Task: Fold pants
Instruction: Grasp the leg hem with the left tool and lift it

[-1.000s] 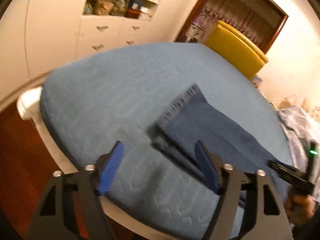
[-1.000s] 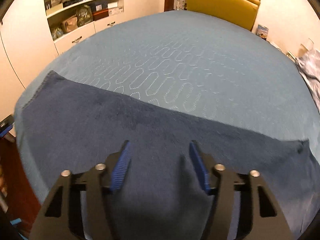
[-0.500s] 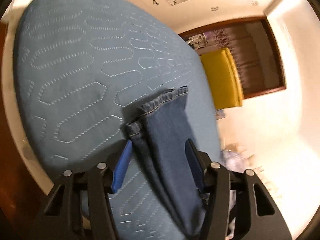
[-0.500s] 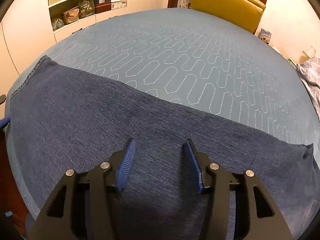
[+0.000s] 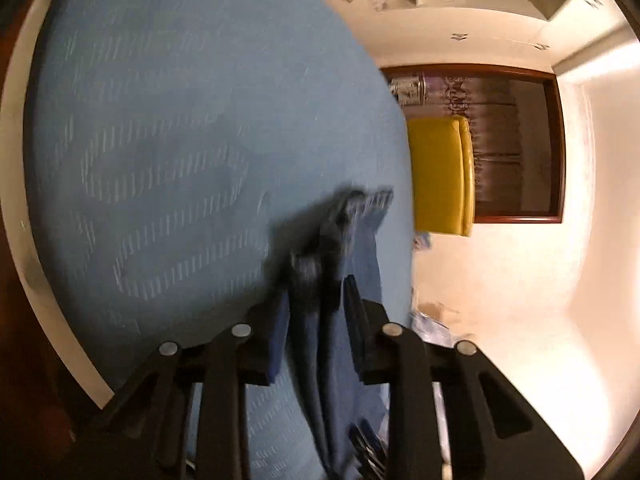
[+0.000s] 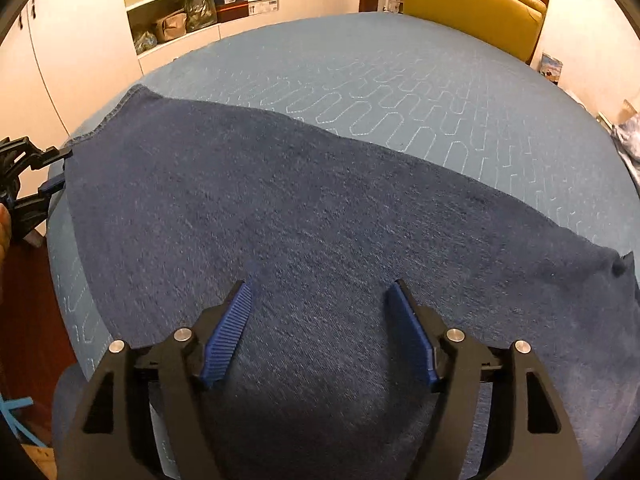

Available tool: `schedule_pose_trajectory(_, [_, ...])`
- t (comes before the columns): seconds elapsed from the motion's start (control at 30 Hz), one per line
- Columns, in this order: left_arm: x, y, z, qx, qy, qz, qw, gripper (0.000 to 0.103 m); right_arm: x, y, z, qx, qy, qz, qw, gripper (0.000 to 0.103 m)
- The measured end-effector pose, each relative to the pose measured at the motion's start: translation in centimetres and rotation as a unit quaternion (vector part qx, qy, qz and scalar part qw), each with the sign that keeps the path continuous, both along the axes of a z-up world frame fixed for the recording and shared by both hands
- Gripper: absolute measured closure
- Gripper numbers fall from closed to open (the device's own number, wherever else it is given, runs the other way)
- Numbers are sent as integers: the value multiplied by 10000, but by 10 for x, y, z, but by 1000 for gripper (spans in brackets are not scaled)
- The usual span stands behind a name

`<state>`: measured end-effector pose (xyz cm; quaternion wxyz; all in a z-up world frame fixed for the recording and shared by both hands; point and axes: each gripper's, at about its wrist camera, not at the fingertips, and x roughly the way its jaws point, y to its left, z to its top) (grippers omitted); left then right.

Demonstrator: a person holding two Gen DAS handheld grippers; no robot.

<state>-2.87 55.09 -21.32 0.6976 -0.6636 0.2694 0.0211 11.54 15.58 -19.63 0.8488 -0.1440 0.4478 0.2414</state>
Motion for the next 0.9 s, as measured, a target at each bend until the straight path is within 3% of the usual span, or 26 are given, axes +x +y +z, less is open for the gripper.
schedule_pose_trajectory(0.13, [-1,-11,-2,-115,-81,21,9999,64,2,1,1,23,36,-42,10000,34])
schedule_pose_trajectory(0.33, [12,2,6,232,-48,92,9997,67,3,2,-1,61,68,-30,10000,34])
schedule_pose_trajectory(0.47, [21,6,5,334,-56,63,9994,72,4,2,0,55,77,-37,9999,33])
schedule_pose_trajectory(0.63, [33,3,16,1008,349,-103,9942,92,5,6,-1,-3,112,-163,9998,31])
schedule_pose_trajectory(0.73, [41,-14,52,2023,605,-253,9771,93,14,3,6,156,465,-193,9986,28])
schedule_pose_trajectory(0.8, [50,-38,92,2951,734,-415,9517,93,26,-20,21,792,764,-372,9932,25])
schedule_pose_trajectory(0.83, [54,-52,111,3410,771,-522,9354,93,31,-36,28,1035,831,-603,9893,22])
schedule_pose_trajectory(0.87, [63,-76,137,4090,847,-691,9059,93,35,-54,34,1235,886,-846,9848,15])
schedule_pose_trajectory(0.9, [69,-95,156,4545,874,-814,8827,93,39,-74,38,1432,959,-1069,9792,15])
